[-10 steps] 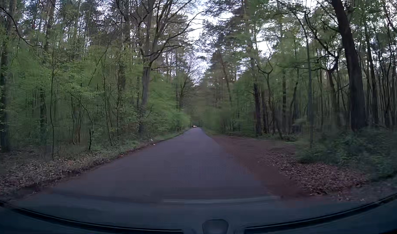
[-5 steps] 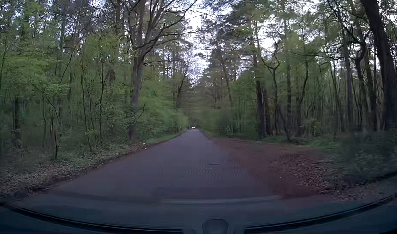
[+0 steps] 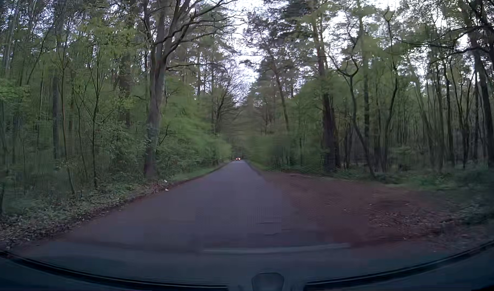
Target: Follow the waypoints while adhering to traffic rules and regulations
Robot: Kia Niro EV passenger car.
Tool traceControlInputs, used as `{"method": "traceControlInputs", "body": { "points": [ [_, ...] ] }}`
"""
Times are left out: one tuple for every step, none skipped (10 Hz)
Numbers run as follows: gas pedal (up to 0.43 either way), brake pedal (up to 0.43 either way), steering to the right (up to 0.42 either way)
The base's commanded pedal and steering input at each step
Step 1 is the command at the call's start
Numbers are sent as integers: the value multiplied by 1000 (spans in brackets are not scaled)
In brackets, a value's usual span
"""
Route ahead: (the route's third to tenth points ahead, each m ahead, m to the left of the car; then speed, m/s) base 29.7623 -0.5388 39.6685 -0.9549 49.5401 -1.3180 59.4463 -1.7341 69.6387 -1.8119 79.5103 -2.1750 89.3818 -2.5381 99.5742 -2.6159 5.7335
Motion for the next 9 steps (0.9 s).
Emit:
{"method": "traceControlInputs", "body": {
  "points": [
    [118,0,8],
    [118,0,7],
    [118,0,7],
    [118,0,6],
    [118,0,6],
    [118,0,6],
    [118,0,5],
    [118,0,6],
    [118,0,5]
  ]
}}
